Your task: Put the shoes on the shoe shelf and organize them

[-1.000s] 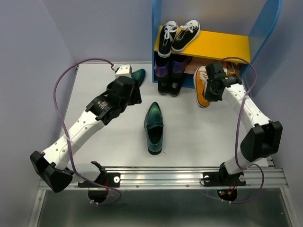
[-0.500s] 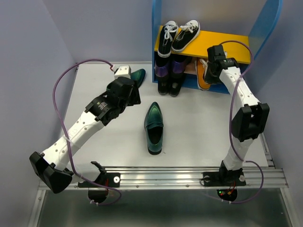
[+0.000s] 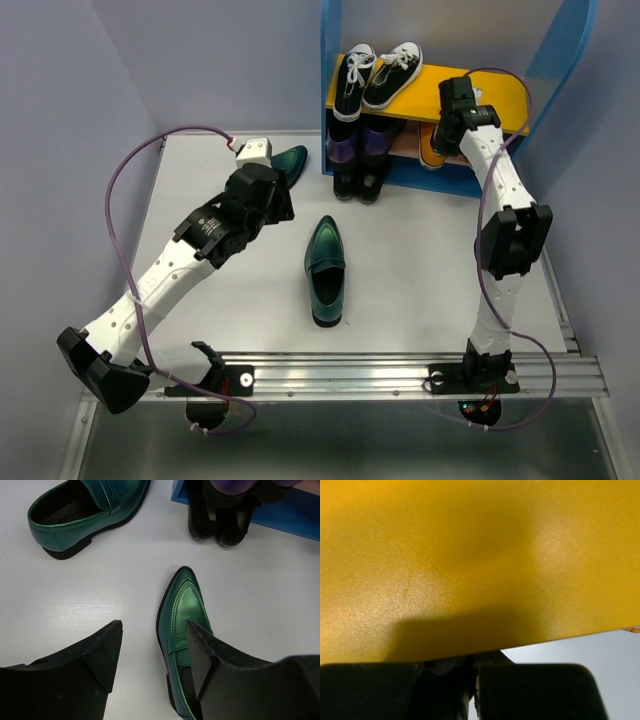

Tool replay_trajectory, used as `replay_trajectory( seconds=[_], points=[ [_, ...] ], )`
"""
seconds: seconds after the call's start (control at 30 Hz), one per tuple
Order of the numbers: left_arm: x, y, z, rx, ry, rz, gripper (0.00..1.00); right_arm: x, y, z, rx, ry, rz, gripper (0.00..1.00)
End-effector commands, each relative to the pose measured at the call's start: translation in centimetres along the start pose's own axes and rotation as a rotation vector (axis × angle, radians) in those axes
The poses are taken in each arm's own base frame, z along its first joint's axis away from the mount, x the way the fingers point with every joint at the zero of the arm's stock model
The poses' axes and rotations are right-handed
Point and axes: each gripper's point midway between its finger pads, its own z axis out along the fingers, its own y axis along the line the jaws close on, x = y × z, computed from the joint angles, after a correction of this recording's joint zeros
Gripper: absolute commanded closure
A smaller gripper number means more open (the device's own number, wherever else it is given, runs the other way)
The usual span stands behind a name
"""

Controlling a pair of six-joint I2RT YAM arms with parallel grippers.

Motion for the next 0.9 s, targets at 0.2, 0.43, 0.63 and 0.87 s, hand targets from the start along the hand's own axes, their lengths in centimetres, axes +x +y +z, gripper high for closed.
replay_trajectory(
  seconds=[0.2,0.43,0.63,0.87],
  points=[
    [-0.6,0.6,-0.6,-0.010,-0.029,-0.016,0.35,-5.7,-2.0,-1.3,0.061,-0.182,0.125,0.99],
    [-0.5,0.9,-0.8,-0.018,-0.030,-0.020,0.35,-5.9,-2.3,0.2,0.085,-0.187,0.147,0.99],
    [-0.6,1.0,-0.9,-0.023,-0.031,-0.024,0.35,-5.5,-2.1,1.2,0.092,-0.184,0.161,0.99],
    [-0.5,1.0,-0.9,-0.023,-0.028,-0.026,0.35,-4.7,-1.9,1.9,0.091,-0.172,0.168,0.89]
  ],
)
